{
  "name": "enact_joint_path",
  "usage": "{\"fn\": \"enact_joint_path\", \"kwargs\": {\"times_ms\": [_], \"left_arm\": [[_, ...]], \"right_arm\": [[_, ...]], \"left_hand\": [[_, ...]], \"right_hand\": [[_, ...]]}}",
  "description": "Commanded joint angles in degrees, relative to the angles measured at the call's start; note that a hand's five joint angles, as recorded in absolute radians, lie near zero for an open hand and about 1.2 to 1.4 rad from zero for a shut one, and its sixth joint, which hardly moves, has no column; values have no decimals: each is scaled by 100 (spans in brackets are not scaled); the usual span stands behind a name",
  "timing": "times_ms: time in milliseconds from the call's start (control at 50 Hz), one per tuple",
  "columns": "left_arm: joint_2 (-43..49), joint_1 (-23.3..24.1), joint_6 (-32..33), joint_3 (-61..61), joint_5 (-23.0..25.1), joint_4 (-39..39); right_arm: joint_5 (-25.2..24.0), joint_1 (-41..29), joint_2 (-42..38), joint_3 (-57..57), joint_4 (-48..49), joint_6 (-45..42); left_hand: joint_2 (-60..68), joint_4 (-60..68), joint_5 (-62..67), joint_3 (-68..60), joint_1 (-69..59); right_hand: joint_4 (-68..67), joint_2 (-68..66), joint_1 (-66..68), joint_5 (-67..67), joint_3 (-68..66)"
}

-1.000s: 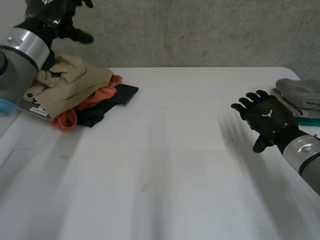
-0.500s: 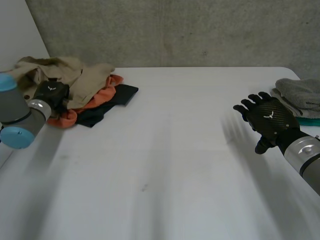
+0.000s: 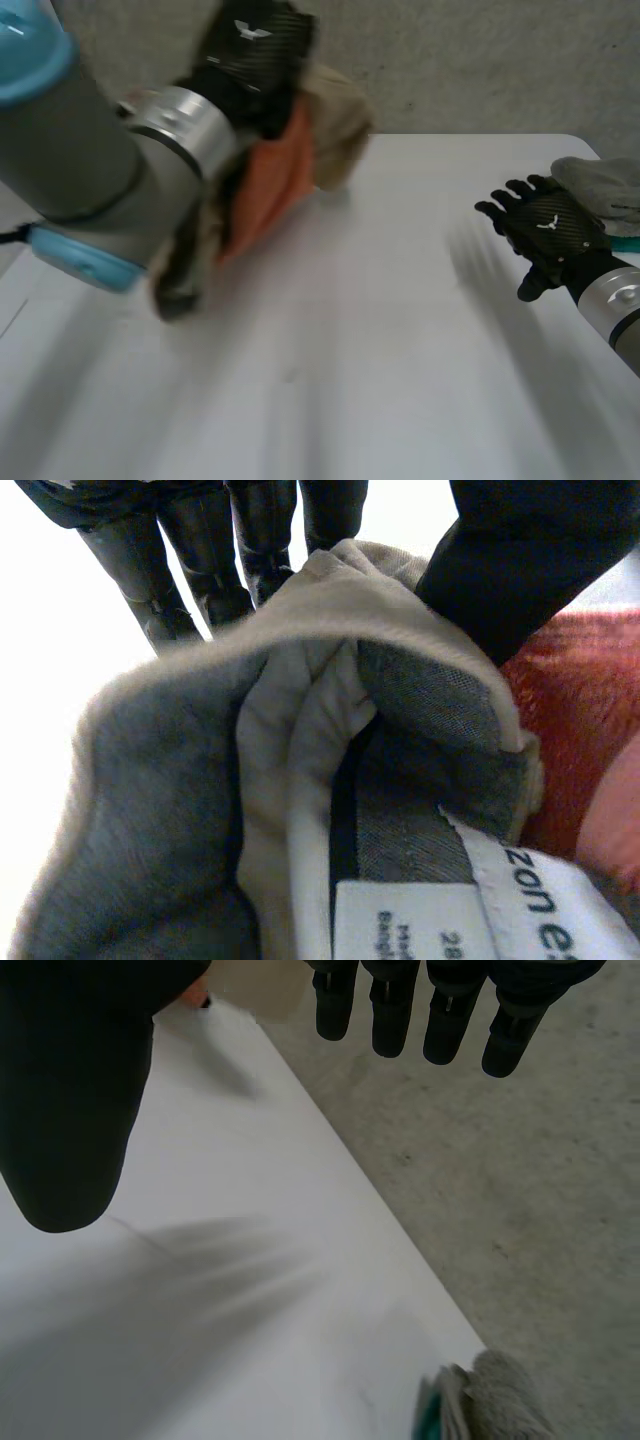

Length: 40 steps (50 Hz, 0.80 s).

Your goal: Fold the laundry.

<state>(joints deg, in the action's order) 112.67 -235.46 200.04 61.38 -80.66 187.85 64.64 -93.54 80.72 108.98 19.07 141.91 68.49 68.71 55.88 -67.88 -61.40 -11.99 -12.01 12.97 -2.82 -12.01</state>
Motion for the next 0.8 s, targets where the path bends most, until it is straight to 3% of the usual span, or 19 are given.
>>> {"fn": "enact_joint_path", "kwargs": {"times_ms": [20,40,120,260,360,440,520,580,640,760,800], "left_arm": [[940,1028,-886,-135,-2,295],[1167,1081,-1044,-170,-20,331],[1669,1300,-1169,-188,-11,296],[1512,1380,-1133,-4,-28,32],[320,846,-1142,592,-46,-328],[-376,546,-1116,1164,-46,-337],[-834,168,-1116,1788,-46,-337],[-1089,-131,-1107,2351,-37,-275],[-1212,-377,-1089,2799,-11,-162],[-1265,-641,-1081,3432,-2,418],[-1256,-790,-1072,3564,7,655]], "right_arm": [[240,257,137,-52,27,223],[311,257,137,-61,18,258],[575,266,128,-105,-8,390],[672,249,128,-105,-43,443],[637,196,259,-140,-236,724],[479,152,470,-403,-1061,1005],[-116,3,479,-667,-2159,1059],[-539,-286,427,-737,-2503,1032],[-655,-401,304,-764,-2513,1067],[-234,-1095,-618,-1044,-2522,1129],[135,-1412,-856,-1168,-2426,1138]], "left_hand": [[1151,1129,1412,-1212,-1860],[670,648,931,-731,-1379],[-3613,-3635,-3352,3552,2904],[-4045,-4066,-3784,3984,3336],[-4246,-4268,-3985,4186,3537],[-4213,-4235,-3952,4152,3504],[-4213,-4234,-3952,4152,3504],[-4213,-4234,-3952,4152,3504],[-4213,-4234,-3952,4152,3504],[-4213,-4234,-3952,4152,3504],[-4213,-4234,-3952,4152,3504]], "right_hand": [[199,201,-297,282,201],[199,201,-297,282,201],[199,201,-297,282,201],[199,201,-297,282,201],[199,201,-297,282,201],[199,201,-297,282,201],[199,201,-297,282,201],[199,201,-297,282,201],[199,201,-297,282,201],[199,201,-297,282,201],[-108,-107,10,-25,-106]]}}
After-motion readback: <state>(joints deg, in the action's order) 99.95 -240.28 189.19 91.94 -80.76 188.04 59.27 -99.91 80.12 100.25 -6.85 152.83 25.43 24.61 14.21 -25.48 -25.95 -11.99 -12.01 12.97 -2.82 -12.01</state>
